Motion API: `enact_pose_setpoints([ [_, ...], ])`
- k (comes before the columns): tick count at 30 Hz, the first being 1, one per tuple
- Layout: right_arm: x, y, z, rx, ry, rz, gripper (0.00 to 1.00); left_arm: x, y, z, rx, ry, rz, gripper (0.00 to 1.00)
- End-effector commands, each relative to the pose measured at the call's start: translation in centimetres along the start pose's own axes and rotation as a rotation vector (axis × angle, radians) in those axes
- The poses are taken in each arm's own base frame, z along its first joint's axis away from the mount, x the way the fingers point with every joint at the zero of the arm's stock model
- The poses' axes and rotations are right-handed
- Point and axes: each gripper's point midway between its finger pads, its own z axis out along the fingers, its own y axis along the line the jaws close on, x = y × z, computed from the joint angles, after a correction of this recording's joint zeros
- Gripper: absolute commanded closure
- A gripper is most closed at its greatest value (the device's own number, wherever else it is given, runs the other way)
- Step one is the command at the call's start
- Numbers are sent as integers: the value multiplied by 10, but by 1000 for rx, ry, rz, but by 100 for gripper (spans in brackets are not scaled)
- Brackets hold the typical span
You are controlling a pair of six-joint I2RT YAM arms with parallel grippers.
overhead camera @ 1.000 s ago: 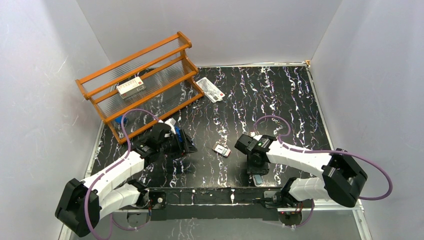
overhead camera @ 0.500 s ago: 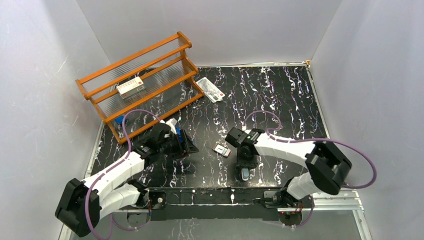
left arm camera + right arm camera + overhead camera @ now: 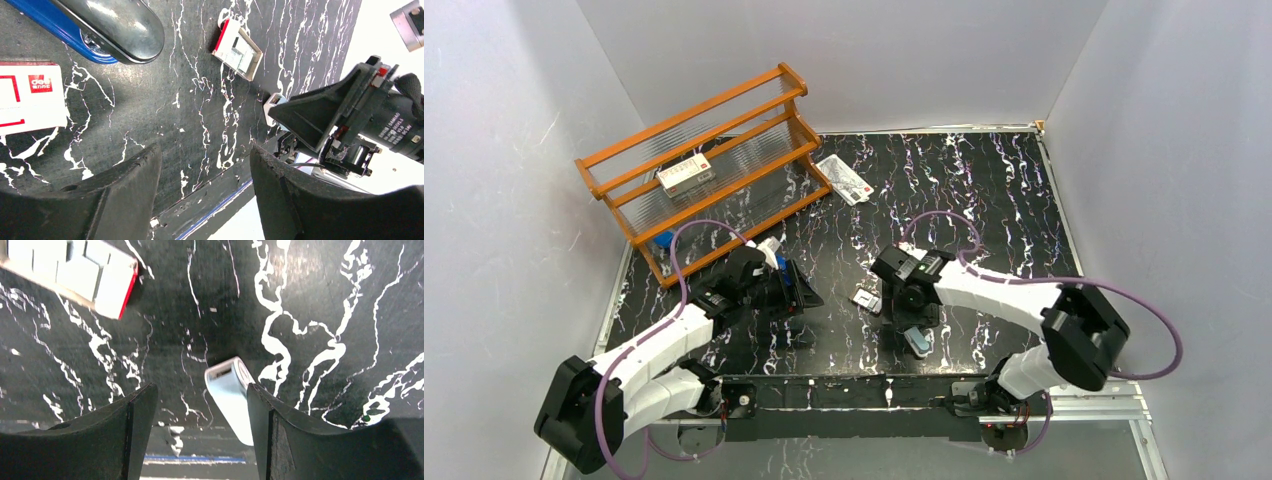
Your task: Load the staples into the stapler
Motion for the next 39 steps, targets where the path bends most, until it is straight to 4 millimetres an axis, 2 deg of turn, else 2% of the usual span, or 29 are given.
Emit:
enact_pose_setpoints([
  [1,19,-14,-18,-36,49,-47,26,2,1,2,11,13,12,37],
  [4,28,-19,-22,-68,67,-103,26,2,1,3,12,14,9,37],
  [8,39,-29,-17,-53,99,-141,27,2,2,5,10,16,3,37],
  [12,36,-32,-14,-29,95,-171,42,3,2,6,9,20,-3,37],
  [15,36,-26,-16,-65,98,-188,45,3,2,6,8,24,-5,37],
  [21,44,-31,-8,-49,135,-201,47,1,-6,8,40,33,3,37],
  [27,43,-32,-8,-32,131,-196,49,-1,-13,8,63,35,8,37],
  [31,42,-33,-8,-24,128,-196,63,1,-14,9,69,55,5,36],
  [33,41,-31,-9,-29,127,-194,69,-2,-20,9,98,45,17,36],
  [35,40,-25,-10,-56,125,-189,70,-1,-24,8,123,51,26,35],
  [39,30,6,-20,-215,79,-168,71,4,-30,6,175,68,36,31],
])
